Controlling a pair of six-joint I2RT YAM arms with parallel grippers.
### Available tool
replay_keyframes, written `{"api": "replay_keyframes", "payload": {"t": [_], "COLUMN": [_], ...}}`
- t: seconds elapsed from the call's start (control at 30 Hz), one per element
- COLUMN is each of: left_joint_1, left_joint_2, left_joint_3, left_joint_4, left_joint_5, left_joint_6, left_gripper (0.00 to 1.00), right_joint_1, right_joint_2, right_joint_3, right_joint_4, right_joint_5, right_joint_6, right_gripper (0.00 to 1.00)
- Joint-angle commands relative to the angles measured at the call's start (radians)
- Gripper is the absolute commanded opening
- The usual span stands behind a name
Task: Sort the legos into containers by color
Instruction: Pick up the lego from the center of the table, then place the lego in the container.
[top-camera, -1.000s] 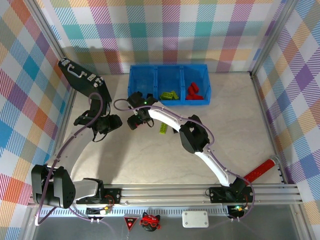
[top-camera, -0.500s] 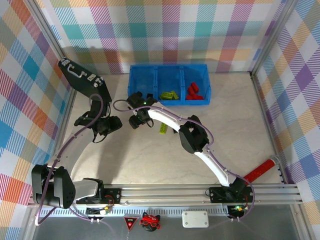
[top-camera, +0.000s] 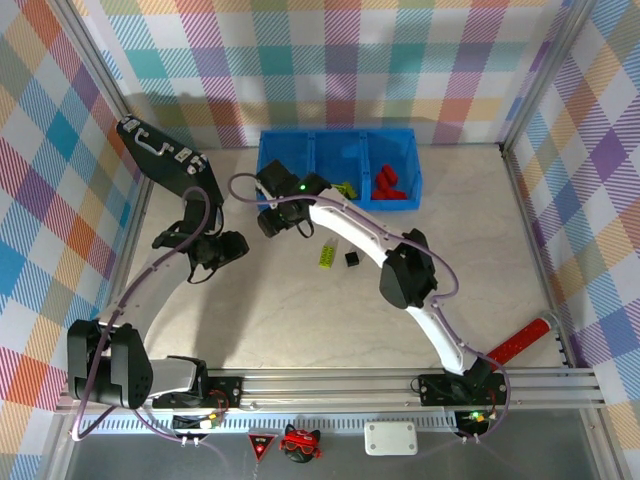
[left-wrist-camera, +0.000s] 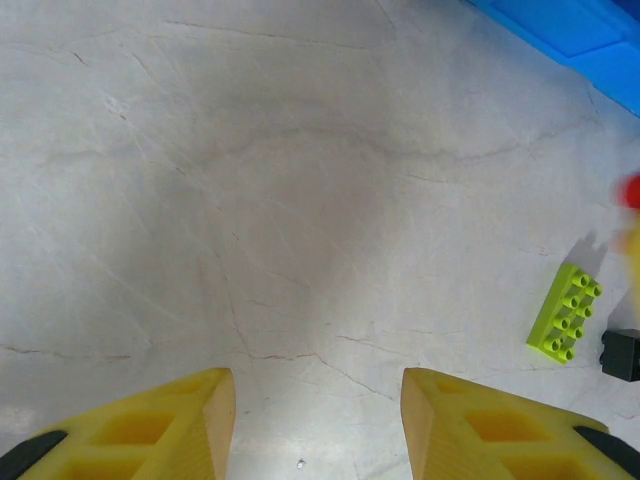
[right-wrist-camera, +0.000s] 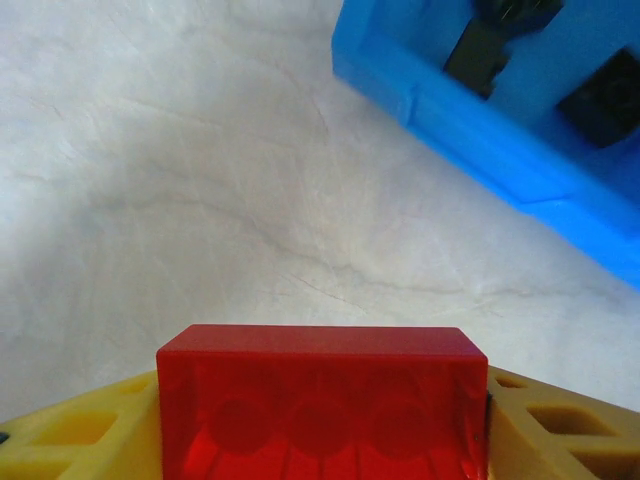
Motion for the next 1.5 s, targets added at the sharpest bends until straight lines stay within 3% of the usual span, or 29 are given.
{"api": "replay_keyframes", "payload": {"t": [0.0,0.37,0.63,1.03,1.27,1.47], "left_joint_1": [0.008,-0.094,-0.169,-0.283,-0.367,-0.436], "left_joint_2": [0.025,0.15,0.223,0.248,0.258,0.296], "left_joint_3": [0.005,0.086,0.148,0.165,0.164,0.192], "left_joint_4": [0.027,0.072,0.085,0.076,0.078,0.076], "left_joint_5": [0.04,0.038,0.047,0.007,-0.025,-0.047], "left_joint_6": [-0.02,-0.048,-0.071,-0.114,-0.146,-0.16], "left_gripper": [0.48,0.48,0.48,0.48,0.48,0.48], "right_joint_1": [-0.035,-0.241,-0.418,-0.585,-0.614,-0.616], "right_joint_2": [-0.083,-0.282,-0.284,-0.086,0.059,0.08], "right_joint_3": [-0.042,-0.27,-0.35,-0.206,-0.047,-0.031], "right_joint_4": [-0.047,0.006,0.048,0.088,0.061,0.079], "right_joint_5": [0.022,-0.014,-0.071,-0.119,-0.117,-0.103], "right_joint_6": [-0.023,-0.024,-0.015,0.019,0.017,0.015], "right_gripper": [0.65,0.65,0.65,0.65,0.67,0.73]}}
